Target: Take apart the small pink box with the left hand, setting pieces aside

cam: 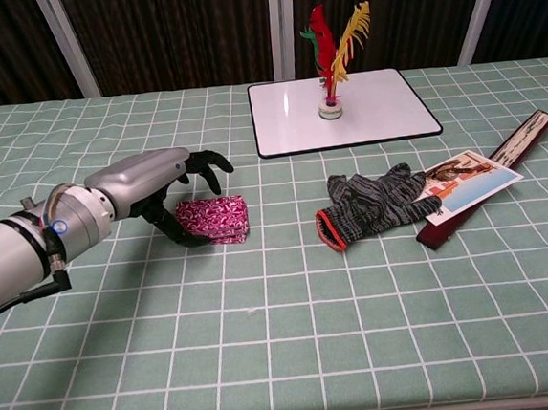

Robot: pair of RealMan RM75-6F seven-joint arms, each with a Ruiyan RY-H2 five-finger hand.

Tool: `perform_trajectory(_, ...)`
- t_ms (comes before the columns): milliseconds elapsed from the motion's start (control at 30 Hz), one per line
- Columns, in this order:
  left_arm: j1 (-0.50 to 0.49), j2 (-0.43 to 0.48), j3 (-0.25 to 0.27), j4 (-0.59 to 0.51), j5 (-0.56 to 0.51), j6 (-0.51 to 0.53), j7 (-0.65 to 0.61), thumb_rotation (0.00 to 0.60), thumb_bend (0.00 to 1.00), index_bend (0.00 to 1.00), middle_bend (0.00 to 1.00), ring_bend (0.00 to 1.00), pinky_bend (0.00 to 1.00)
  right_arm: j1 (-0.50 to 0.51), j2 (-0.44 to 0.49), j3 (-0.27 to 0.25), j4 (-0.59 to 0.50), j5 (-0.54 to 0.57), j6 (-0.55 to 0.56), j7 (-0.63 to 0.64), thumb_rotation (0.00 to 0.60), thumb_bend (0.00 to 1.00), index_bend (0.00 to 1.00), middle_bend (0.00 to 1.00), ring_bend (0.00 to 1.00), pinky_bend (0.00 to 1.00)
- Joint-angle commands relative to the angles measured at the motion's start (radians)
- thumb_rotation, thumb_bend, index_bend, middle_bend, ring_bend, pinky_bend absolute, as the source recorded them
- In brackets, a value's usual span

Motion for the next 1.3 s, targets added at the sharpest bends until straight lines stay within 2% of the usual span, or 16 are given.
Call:
perform_trajectory(33, -0.001, -0.002, 0.0, 0.004, -0.002, -0.001, 0.001, 0.6, 0.19, 0.19, 0.28, 0.12, 0.22, 0.001, -0.001, 0.0, 0.0, 0.001, -0.002, -0.001, 0.6, 0.08, 0.0, 0.0, 0.0, 0.0)
perform_trajectory(1300, 0.006, 0.026, -0.01, -0.017, -0.018, -0.012, -0.079, 0.6, 0.25, 0.24, 0.38, 0.17, 0.22, 0.004, 0.011, -0.002, -0.018, 0.03, -0.025, -0.025, 0.6, 0.1, 0.0, 0.0, 0.0, 0.0)
